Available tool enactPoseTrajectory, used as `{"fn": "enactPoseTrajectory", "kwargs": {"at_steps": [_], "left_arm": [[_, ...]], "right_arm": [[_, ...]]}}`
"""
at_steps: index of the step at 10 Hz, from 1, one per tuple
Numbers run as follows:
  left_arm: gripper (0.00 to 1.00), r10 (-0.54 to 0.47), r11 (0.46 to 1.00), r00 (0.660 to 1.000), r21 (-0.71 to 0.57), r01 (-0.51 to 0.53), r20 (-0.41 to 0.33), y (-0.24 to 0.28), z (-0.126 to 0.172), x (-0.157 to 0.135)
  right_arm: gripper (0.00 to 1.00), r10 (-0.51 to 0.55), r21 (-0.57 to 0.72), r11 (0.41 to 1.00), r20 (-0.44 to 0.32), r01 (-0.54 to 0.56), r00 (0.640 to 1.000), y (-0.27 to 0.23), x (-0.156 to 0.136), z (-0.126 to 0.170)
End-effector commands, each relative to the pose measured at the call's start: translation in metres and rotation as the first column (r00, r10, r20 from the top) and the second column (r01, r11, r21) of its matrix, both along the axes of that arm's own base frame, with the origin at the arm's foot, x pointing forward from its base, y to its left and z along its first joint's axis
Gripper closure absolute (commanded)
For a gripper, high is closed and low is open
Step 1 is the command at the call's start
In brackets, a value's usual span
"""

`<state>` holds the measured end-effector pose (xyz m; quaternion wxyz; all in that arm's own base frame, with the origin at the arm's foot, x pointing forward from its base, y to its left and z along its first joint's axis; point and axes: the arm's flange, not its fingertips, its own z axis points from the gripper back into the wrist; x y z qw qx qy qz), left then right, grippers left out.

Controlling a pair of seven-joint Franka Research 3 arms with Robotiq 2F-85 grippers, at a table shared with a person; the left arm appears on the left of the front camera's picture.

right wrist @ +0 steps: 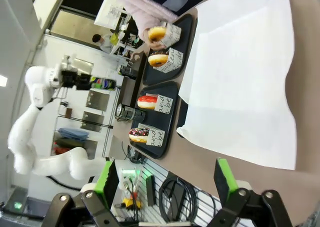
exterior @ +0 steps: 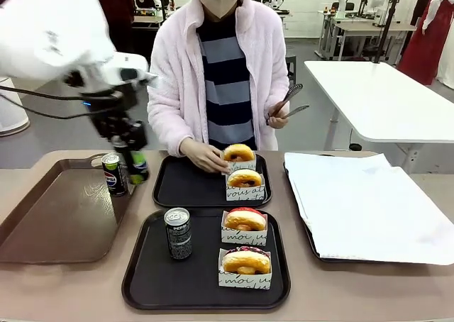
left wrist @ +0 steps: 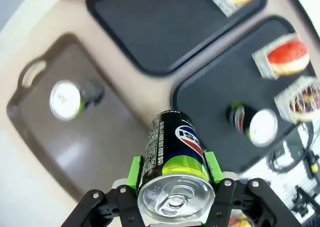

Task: Set up donuts and drinks on trays.
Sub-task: Pick up one Pepsi coke from the Handle tray and place it on the Flat Tray without a Pepsi coke.

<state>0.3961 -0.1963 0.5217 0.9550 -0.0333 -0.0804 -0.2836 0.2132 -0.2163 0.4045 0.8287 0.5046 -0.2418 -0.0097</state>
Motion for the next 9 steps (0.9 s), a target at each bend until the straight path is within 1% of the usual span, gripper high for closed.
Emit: {"fn": "enactPoseTrajectory", "kwargs": {"at_steps": [1,3,4,5,6,8,9], "left_arm": [[0.42,-0.035,0.999,0.999,0.007,0.035,0.000,0.049,0.026,-0.057],[0.42,-0.027,1.000,0.999,0.007,0.027,-0.018,0.044,0.016,-0.052],[0.42,-0.028,1.000,0.999,0.001,0.028,-0.022,0.034,0.012,-0.041],[0.42,-0.027,1.000,1.000,-0.004,0.027,-0.014,0.016,0.002,-0.024],[0.42,-0.005,1.000,0.999,-0.015,0.004,-0.034,-0.002,-0.008,-0.002],[0.42,0.026,0.999,0.999,-0.042,-0.028,-0.046,-0.037,-0.029,0.049],[0.42,0.057,0.998,0.998,-0.021,-0.057,-0.019,-0.048,-0.044,0.071]], "right_arm": [[0.00,0.000,0.009,1.000,0.017,0.000,1.000,0.001,0.000,-0.001],[0.00,0.000,0.009,1.000,0.017,0.000,1.000,0.001,0.000,-0.001],[0.00,0.000,0.009,1.000,0.017,0.000,1.000,0.001,0.000,-0.001],[0.00,0.000,0.009,1.000,0.017,0.000,1.000,0.001,0.000,-0.001],[0.00,0.000,0.009,1.000,0.017,0.000,1.000,0.001,0.000,-0.001],[0.00,0.000,0.009,1.000,0.017,0.000,1.000,0.001,0.000,-0.001],[0.00,0.000,0.009,1.000,0.017,0.000,1.000,0.001,0.000,-0.001]]}}
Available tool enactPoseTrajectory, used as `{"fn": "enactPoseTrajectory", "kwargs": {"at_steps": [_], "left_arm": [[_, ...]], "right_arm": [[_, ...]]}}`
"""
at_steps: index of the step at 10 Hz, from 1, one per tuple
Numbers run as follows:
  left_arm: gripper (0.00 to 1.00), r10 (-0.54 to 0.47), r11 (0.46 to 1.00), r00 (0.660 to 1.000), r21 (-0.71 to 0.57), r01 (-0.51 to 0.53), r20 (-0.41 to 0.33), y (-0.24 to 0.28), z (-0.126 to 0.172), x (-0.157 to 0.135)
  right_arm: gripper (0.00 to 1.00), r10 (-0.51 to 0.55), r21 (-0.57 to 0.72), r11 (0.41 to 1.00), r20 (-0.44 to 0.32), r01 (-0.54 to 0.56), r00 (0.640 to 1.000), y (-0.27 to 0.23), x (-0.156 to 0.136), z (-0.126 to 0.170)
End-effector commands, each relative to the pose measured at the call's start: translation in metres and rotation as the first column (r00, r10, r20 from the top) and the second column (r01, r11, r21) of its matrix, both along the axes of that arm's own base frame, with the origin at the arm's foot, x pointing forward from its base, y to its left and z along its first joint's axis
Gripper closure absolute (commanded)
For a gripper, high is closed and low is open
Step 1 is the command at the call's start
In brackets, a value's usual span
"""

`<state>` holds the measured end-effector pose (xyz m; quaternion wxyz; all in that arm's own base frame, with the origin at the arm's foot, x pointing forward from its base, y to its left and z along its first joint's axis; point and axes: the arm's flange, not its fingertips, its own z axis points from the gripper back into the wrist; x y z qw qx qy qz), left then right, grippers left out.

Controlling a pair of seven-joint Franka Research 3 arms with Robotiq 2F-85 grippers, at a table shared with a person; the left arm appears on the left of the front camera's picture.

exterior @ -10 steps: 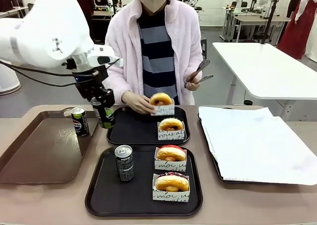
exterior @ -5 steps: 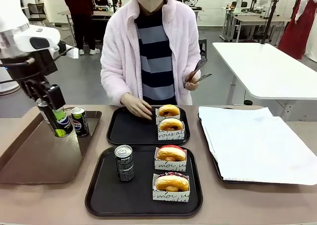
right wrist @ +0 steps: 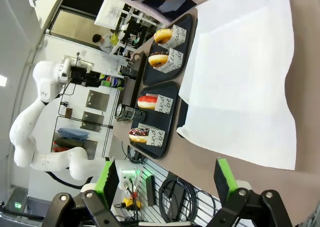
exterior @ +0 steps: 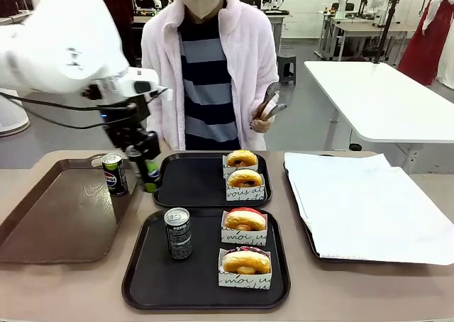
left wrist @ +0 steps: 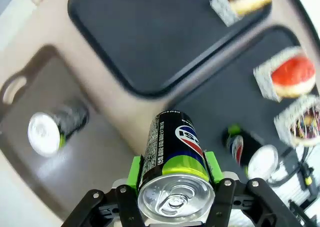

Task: Set up donuts and drinks on trays.
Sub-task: Pick up one Pepsi coke from the Handle tray and place it on the Flat Tray without a Pepsi coke.

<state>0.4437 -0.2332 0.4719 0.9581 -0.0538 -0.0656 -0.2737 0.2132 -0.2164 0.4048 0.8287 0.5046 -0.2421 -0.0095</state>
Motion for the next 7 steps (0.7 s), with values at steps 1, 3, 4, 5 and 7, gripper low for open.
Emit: {"fn": "enactPoseTrajectory", "kwargs": {"at_steps": [1,3,4,5,7], "left_arm": [[0.42,0.052,0.998,0.999,0.022,-0.052,0.004,-0.022,-0.008,0.046],[0.42,0.092,0.994,0.996,0.053,-0.091,-0.020,-0.034,-0.037,0.078],[0.42,0.103,0.993,0.994,0.068,-0.100,-0.046,-0.040,-0.050,0.094],[0.42,0.111,0.991,0.992,0.074,-0.107,-0.052,-0.043,-0.058,0.100],[0.42,0.122,0.987,0.992,0.110,-0.119,-0.029,-0.046,-0.067,0.107]], "right_arm": [[0.00,0.000,0.009,1.000,0.017,0.000,1.000,0.001,0.000,-0.001],[0.00,0.000,0.009,1.000,0.017,0.000,1.000,0.001,0.000,-0.001],[0.00,0.000,0.009,1.000,0.017,0.000,1.000,0.001,0.000,-0.001],[0.00,0.000,0.009,1.000,0.017,0.000,1.000,0.001,0.000,-0.001],[0.00,0.000,0.009,1.000,0.017,0.000,1.000,0.001,0.000,-0.001]]}}
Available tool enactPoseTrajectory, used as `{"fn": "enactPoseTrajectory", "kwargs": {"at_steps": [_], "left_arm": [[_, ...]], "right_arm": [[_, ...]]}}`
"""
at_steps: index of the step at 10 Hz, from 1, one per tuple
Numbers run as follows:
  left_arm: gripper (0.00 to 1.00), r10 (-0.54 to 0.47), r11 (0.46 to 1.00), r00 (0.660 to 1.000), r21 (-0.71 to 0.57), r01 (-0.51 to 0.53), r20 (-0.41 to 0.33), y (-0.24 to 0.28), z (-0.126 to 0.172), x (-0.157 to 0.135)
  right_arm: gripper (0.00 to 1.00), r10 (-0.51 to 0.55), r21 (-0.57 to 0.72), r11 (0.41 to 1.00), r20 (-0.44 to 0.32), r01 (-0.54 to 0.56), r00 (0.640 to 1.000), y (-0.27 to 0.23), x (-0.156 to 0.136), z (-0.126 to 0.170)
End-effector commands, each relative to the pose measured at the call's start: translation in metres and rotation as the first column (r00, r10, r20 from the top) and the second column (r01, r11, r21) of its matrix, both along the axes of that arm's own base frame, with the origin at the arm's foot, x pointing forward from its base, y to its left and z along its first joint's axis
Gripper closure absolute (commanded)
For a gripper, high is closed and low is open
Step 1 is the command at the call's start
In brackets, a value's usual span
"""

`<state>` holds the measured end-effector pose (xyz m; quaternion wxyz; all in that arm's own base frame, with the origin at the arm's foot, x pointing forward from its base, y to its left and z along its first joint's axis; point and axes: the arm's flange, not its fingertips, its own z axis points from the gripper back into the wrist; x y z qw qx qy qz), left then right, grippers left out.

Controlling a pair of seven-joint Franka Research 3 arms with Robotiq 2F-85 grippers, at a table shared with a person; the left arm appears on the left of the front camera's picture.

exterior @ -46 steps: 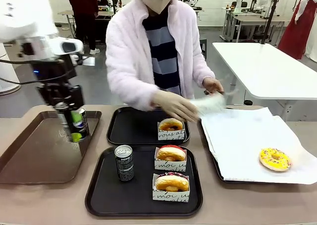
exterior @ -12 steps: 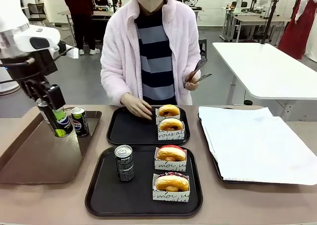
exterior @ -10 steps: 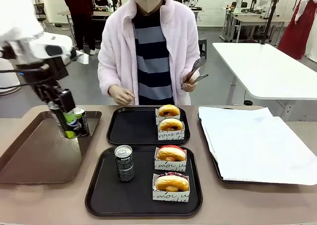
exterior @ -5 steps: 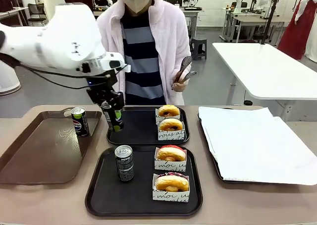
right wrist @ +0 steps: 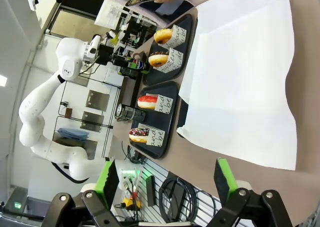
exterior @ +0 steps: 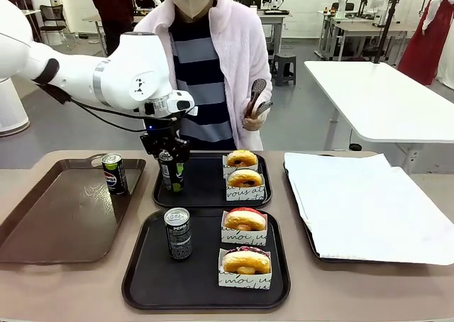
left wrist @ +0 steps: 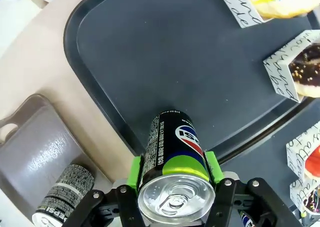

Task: Set up donuts and drinks on trays.
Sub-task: Pick up one Pepsi coke from the Handle tray and place it on the Flat Tray without a Pepsi coke.

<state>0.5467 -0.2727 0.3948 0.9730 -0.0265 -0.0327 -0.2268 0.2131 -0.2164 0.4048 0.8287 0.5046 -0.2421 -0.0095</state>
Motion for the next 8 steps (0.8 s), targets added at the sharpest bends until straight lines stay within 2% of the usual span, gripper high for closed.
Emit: {"fn": "enactPoseTrajectory", "kwargs": {"at_steps": [1,7,8], "left_arm": [[0.42,0.023,0.998,0.999,0.056,-0.025,0.026,-0.004,0.008,0.005],[0.42,-0.004,0.996,1.000,0.089,0.002,0.020,0.006,-0.006,0.006],[0.00,-0.007,0.996,1.000,0.087,0.006,0.012,0.006,-0.006,0.007]], "right_arm": [[0.00,0.000,0.009,1.000,0.017,0.000,1.000,0.001,0.000,-0.001],[0.00,0.000,0.009,1.000,0.017,0.000,1.000,0.001,0.000,-0.001],[0.00,0.000,0.009,1.000,0.017,0.000,1.000,0.001,0.000,-0.001]]}}
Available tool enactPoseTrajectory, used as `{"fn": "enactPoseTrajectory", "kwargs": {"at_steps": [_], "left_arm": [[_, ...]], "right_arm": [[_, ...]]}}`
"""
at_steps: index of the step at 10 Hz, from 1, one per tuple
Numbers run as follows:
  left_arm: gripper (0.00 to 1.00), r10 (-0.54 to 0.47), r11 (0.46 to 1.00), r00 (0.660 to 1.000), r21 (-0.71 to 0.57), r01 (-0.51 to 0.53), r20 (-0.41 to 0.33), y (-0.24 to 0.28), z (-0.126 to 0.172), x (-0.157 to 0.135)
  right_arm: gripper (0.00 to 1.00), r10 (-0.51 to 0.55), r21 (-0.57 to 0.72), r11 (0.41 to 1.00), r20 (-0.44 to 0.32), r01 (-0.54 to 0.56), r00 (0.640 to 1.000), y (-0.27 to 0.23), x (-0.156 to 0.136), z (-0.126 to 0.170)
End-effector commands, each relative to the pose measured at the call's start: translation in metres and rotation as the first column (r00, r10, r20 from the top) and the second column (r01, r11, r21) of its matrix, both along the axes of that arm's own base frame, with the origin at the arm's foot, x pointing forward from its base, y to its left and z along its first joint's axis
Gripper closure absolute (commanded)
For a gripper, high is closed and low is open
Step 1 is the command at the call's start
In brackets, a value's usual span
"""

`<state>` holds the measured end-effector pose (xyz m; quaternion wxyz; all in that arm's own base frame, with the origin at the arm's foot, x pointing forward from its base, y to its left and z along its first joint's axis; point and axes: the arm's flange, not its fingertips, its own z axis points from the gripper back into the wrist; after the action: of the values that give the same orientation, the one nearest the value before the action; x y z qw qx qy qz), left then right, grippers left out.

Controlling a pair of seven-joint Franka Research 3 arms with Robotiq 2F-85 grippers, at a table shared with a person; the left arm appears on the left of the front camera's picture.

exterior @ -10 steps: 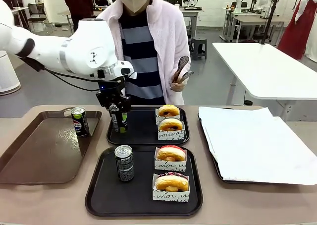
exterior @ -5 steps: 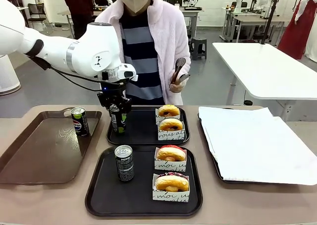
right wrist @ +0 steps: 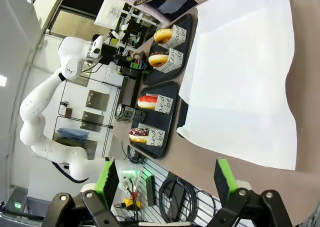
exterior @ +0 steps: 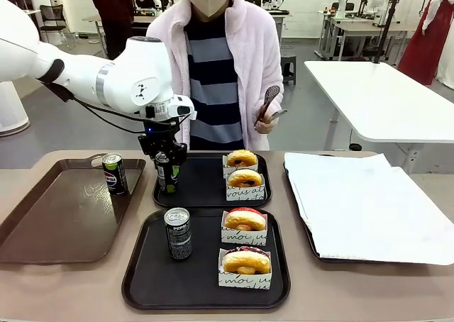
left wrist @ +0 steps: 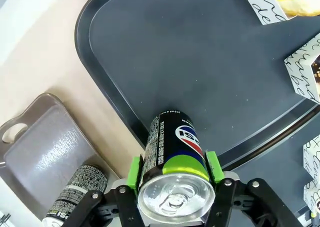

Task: Set up donuts and drinks on trays.
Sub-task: Pick up one Pepsi coke from the Handle tray and place it on the Flat Tray without a Pepsi coke.

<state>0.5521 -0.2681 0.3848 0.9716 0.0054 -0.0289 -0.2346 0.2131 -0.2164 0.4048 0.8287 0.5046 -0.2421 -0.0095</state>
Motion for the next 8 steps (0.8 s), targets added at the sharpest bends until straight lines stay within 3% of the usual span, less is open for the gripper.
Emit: {"fn": "enactPoseTrajectory", "kwargs": {"at_steps": [1,8], "left_arm": [[0.00,0.010,1.000,1.000,0.016,-0.010,0.001,0.0019,0.0052,0.0008],[0.00,0.005,1.000,1.000,0.002,-0.005,-0.006,0.0033,0.0134,-0.0050]], "right_arm": [[0.00,0.000,0.009,1.000,0.017,0.000,1.000,0.0013,-0.0002,-0.0013],[0.00,0.000,0.009,1.000,0.017,0.000,1.000,0.0013,-0.0002,-0.0013]]}}
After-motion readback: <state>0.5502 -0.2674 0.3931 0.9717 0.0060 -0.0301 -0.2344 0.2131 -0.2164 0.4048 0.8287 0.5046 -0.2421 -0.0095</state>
